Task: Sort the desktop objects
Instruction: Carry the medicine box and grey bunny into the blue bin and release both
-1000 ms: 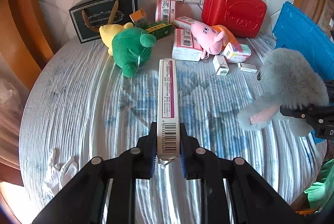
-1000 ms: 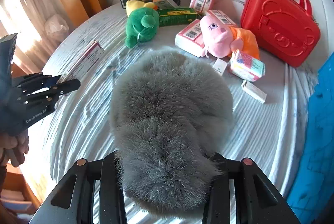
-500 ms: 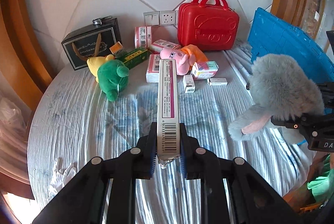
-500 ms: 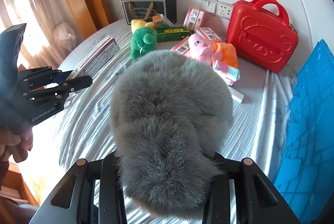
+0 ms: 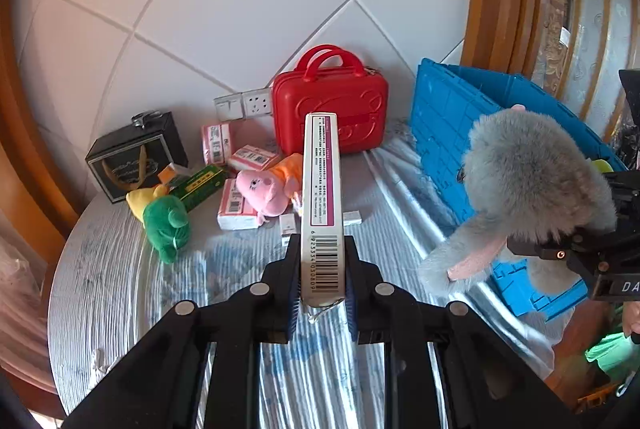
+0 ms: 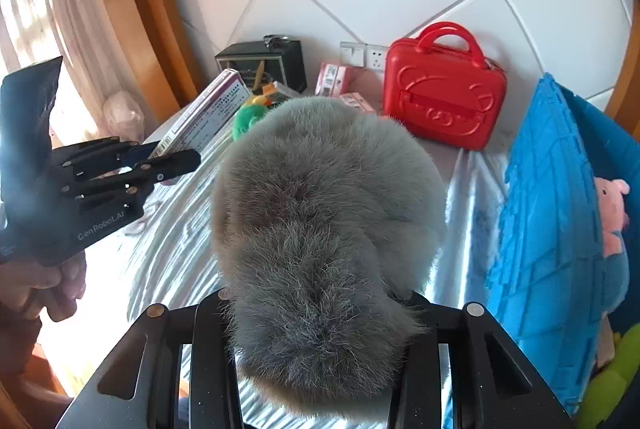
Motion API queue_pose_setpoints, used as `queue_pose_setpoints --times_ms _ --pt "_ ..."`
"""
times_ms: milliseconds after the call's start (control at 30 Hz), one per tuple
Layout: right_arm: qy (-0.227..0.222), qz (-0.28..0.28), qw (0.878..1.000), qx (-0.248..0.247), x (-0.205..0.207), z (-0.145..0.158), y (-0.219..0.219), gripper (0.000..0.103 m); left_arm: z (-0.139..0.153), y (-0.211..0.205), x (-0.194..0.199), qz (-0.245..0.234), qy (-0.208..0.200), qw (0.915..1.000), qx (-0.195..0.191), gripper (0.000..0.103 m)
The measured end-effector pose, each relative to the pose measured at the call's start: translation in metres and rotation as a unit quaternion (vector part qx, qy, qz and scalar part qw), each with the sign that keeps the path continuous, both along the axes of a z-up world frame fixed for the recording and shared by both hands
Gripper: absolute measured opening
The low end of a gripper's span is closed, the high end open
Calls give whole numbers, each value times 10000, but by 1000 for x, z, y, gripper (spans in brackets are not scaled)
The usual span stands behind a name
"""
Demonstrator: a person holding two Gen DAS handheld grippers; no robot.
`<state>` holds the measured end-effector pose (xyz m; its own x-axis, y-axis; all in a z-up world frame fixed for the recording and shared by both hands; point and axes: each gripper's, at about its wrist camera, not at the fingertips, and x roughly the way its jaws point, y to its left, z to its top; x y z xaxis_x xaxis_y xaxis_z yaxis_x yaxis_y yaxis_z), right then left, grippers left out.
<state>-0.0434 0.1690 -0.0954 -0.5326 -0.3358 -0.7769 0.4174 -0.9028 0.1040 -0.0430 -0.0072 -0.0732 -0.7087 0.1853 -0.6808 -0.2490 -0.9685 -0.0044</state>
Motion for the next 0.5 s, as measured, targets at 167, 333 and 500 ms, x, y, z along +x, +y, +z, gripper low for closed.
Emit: queue_pose_setpoints --times_ms 167,333,500 --pt "324 -275 9990 -120 13 37 51 36 22 54 -7 -358 178 9992 -17 18" --pt "659 -667 9955 -140 24 67 107 36 43 116 -12 -796 432 9959 -59 18" --pt "858 -1156 9895 -154 31 84 166 36 59 187 -17 -1349 561 9892 -84 18"
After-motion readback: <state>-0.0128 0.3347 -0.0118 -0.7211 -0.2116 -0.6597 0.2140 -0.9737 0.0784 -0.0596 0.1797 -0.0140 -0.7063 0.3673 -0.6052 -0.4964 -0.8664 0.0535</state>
